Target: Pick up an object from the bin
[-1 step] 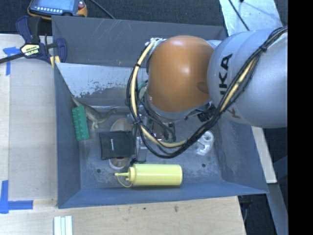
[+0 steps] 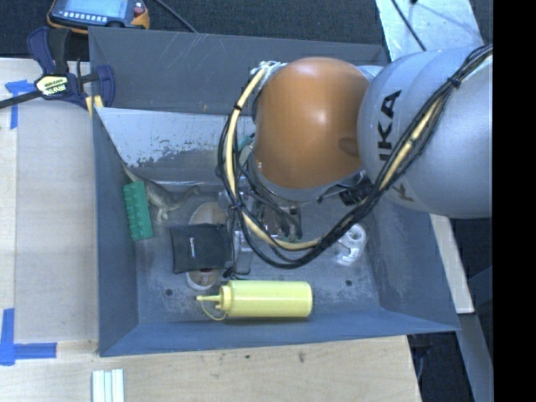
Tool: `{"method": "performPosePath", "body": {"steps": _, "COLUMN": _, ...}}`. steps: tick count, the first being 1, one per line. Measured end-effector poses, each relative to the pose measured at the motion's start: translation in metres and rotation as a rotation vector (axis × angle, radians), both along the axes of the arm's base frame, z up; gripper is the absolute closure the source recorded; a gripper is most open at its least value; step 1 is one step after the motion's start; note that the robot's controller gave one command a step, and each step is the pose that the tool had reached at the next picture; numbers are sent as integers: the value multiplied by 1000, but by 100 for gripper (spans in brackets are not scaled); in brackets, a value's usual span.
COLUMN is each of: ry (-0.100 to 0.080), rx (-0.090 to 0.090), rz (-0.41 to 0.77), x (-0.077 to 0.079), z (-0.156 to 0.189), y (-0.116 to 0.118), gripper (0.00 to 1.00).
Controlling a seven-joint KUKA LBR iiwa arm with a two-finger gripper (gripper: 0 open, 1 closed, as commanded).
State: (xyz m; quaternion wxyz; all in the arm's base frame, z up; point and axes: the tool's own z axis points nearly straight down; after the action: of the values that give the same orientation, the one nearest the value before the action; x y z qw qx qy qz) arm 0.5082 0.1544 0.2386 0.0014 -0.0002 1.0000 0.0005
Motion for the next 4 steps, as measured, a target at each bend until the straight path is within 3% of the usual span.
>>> {"method": "performPosePath", "body": {"steps": 1, "ry": -5, "rx": 2, "rz": 70, "x": -5, "z": -20, "y": -15, "gripper": 0}}
{"method": "performPosePath", "body": {"steps": 2, "ry": 1, "rx": -1, "rz": 107, "x": -5, "z": -64, "y": -58, "gripper": 0}}
{"method": "performPosePath", "body": {"steps": 3, "ry": 3, "rx": -2, "rz": 138, "x": -9, "z": -70, "y": -55, "gripper": 0}}
{"method": "performPosePath", "body": {"steps": 4, "ry": -3, "rx": 0, "rz": 193, "x": -17, "z": -108, "y": -73, "gripper": 0}}
